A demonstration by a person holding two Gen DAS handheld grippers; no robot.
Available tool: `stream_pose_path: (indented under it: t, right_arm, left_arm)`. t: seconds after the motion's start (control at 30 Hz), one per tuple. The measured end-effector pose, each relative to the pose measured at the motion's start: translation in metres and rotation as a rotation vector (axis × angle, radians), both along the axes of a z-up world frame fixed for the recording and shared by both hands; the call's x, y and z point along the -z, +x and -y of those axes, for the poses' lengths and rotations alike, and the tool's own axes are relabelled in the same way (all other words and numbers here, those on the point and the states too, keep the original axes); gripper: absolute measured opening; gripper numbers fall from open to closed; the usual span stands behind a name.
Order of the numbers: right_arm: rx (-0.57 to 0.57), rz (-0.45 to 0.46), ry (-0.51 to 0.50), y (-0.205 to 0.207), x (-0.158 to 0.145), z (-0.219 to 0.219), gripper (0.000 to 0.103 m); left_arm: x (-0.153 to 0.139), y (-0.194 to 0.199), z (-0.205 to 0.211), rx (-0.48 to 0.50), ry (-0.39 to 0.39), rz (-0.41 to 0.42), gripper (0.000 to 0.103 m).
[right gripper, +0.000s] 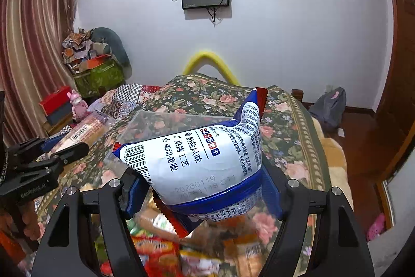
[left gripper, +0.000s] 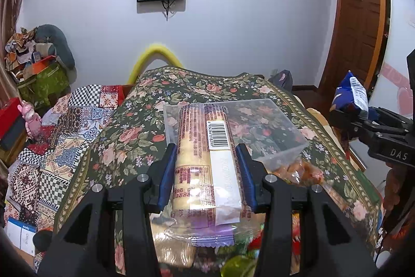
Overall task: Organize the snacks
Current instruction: 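Carry biscuit roll into clear box with left tool while right tool drops chip bag in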
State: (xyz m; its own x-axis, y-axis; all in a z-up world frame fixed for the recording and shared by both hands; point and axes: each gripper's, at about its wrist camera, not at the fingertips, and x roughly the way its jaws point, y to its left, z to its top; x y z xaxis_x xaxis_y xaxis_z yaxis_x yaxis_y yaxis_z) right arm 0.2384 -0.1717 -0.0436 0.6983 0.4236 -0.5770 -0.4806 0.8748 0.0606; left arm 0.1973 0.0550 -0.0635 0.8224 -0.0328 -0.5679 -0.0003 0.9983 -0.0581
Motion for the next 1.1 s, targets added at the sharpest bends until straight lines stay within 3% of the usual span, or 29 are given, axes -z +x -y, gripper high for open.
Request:
stream_pose_path:
  t: [0.67, 0.93, 1.1]
  right_arm:
    - [-0.019, -0.181, -0.131, 0.078, 0.058, -0.046, 0.072]
    - [-0.032, -0.213, -0.144, 0.088, 0.060, -0.049, 0.078]
    - [-0.044, -0.209, -0.186, 0.086, 0.061, -0.055, 0.080]
  left_arm:
    - [0.057, 0.105, 0.007, 0.025, 0.025, -0.174, 0.045]
    - [0.076, 0.121, 0.003, 0.011, -0.010, -0.237, 0.045]
    - [0.069, 0.116, 0.004, 0.012, -0.001, -0.220, 0.047]
